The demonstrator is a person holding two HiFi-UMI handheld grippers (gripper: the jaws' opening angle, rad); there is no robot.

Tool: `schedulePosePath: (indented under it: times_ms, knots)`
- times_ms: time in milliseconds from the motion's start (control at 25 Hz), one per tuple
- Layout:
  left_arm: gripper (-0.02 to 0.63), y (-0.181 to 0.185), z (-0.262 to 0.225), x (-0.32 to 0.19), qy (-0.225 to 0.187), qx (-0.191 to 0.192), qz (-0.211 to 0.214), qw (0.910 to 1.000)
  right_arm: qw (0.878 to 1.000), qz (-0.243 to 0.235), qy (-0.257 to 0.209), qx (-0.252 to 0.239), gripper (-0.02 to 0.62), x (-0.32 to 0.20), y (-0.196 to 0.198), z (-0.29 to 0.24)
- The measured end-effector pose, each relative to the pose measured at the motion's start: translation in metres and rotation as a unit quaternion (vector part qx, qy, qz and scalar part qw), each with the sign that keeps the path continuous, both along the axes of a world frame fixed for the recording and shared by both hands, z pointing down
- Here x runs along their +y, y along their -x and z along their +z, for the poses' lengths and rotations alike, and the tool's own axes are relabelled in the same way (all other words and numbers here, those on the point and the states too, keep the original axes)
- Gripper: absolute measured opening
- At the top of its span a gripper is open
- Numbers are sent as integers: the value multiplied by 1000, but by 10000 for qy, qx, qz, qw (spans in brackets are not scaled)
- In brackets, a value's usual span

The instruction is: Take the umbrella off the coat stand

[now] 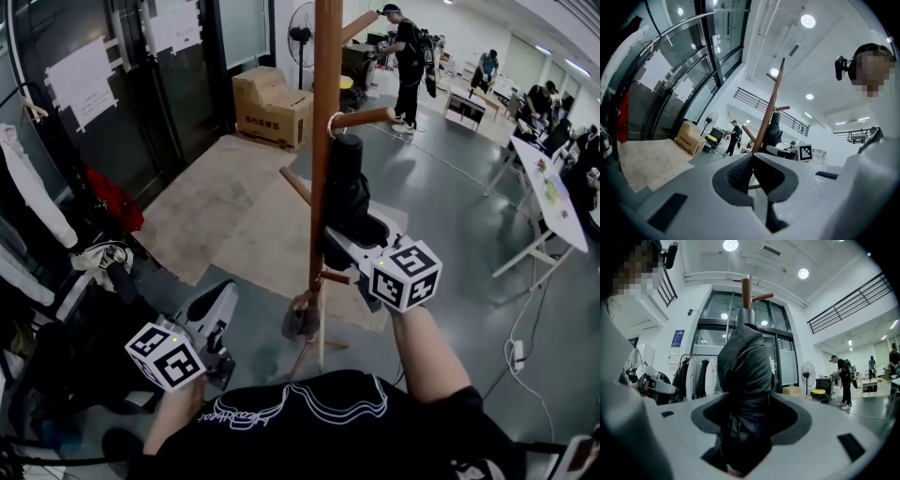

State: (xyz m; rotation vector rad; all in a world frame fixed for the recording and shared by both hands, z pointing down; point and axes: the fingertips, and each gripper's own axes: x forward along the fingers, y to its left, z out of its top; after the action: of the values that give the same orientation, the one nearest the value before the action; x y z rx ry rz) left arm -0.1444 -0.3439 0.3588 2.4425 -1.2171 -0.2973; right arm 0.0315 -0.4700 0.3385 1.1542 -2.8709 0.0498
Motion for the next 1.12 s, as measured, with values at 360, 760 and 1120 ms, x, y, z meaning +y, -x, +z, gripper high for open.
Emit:
schedulePosePath:
  times_ms: [360,760,1120]
  knots:
    - [5,2,-4,-7,-35,15,-12,10000,10000,44,-3,78,253,-1,0,-1]
    - [5,-2,-7,-9,-111,40,78,9999,9997,174,-144,-80,247,5,-12,-13]
    - [5,-8,-13,-4,-182,55,174,9997,9990,308,-293,-163,245,18,-25,-27]
